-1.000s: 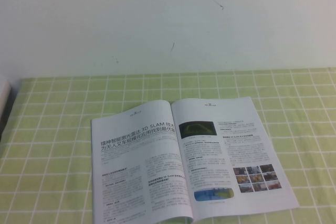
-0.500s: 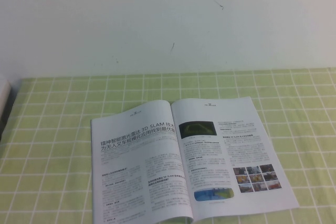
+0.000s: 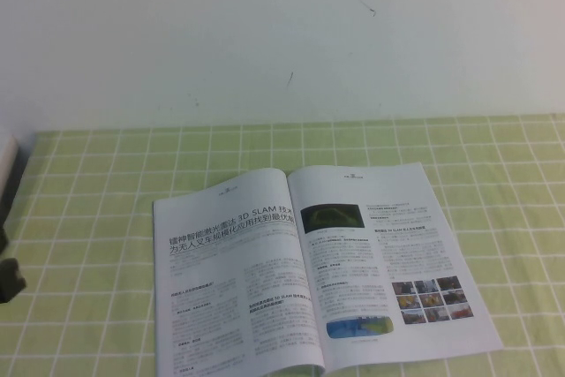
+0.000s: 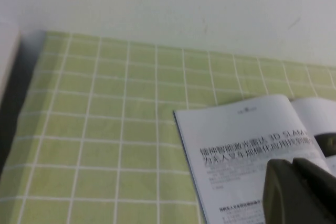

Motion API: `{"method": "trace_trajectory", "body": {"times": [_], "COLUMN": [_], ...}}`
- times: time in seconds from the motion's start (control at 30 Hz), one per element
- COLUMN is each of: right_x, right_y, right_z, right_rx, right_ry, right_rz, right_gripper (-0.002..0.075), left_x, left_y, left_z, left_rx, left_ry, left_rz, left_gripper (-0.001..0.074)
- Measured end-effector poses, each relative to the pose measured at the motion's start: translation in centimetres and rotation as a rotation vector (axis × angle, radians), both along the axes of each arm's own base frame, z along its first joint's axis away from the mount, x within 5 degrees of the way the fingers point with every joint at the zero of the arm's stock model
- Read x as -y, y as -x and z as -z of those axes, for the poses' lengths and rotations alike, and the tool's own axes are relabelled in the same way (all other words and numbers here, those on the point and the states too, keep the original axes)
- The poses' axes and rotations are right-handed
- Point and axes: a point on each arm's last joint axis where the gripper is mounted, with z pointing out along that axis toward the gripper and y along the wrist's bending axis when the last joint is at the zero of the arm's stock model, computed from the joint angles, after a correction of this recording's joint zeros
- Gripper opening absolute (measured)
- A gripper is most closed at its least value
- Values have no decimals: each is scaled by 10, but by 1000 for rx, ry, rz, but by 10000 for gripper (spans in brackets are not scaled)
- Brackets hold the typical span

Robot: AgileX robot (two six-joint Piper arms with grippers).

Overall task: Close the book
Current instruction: 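Close the open booklet and leave it lying on the table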

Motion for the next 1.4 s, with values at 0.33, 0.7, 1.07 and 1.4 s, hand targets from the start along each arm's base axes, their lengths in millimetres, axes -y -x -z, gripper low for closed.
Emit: {"method": "trace_trajectory", "body": {"times": [0.33, 0.7, 1.07, 1.4], "right_x": [-43, -115, -132, -134], "right_y": [-67, -140, -183, -187], "right_z": [44, 99, 203, 230], "right_rx": [-297, -410, -624, -697], "right_ry": [-143, -42, 102, 109], "right_rz": [-501, -656, -616, -619], "right_gripper": [-3, -3, -3, -3], "left_x": [28, 35, 30, 27], "left_y": [-40, -83, -122, -157], "left_z": [21, 54, 101, 121], "left_rx": [-283, -406, -497, -510], "left_ry": [-85, 21, 21, 28], "left_rz": [383, 399, 289, 200], "left_gripper": [-4, -4, -4, -3]}}
